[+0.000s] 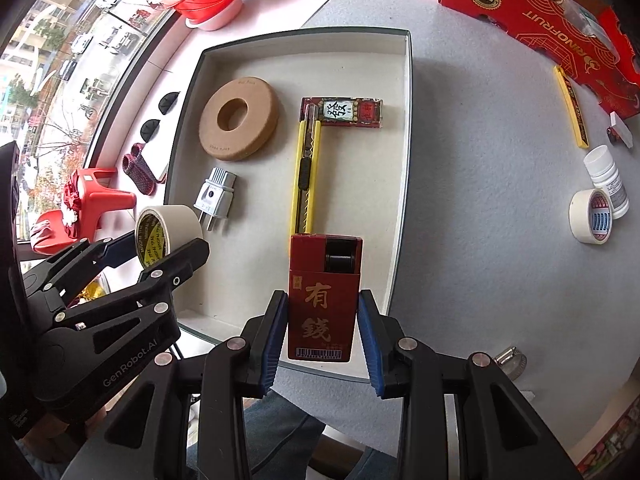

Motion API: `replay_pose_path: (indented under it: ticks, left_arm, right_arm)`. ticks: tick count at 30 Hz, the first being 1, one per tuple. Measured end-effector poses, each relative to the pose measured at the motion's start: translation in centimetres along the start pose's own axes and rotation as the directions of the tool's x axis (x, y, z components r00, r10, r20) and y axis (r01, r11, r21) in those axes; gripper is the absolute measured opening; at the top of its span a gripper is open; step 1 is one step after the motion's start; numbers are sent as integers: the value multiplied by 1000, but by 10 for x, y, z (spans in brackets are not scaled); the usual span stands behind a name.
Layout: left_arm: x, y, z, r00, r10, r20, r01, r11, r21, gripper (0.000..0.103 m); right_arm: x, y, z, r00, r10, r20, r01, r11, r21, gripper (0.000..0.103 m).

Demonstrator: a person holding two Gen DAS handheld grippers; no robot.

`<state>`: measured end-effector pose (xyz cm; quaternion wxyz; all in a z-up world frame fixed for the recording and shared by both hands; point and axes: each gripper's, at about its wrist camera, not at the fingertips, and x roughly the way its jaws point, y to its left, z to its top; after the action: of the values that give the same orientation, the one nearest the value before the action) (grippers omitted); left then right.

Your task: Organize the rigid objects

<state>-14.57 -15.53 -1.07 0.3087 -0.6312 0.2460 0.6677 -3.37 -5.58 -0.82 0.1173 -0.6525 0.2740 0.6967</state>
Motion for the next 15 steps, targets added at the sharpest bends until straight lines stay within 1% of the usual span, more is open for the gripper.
replay_pose_path:
  ticks: [7, 9, 12, 13, 14, 15]
  left_arm:
    - [12, -6, 13, 1000, 2, -9, -2, 1000, 22, 52]
    - [16, -7, 14, 1000, 14, -10, -14, 999, 38, 52]
    - [22, -6, 16, 1000, 13, -12, -13, 999, 44, 54]
    - [22, -5, 16, 1000, 18, -11, -18, 999, 46, 59]
    - [23, -4, 16, 1000, 30, -8, -29, 999, 44, 68]
    - [23, -1, 17, 999, 47, -3, -47, 998, 36, 72]
  right_arm:
    - [17, -2, 8, 1000, 5, -24, -4, 1000, 27, 37]
    - [22, -2, 10, 1000, 1, -29, 0, 1000, 27, 37]
    - [27, -3, 12, 1000, 1, -29, 0, 999, 35, 37]
    - [28, -3, 13, 1000, -1, -30, 2, 999, 35, 37]
    - [28, -2, 12, 1000, -8, -28, 8, 999, 34, 39]
    - [26, -2, 13, 999, -25, -22, 25, 999, 31, 44]
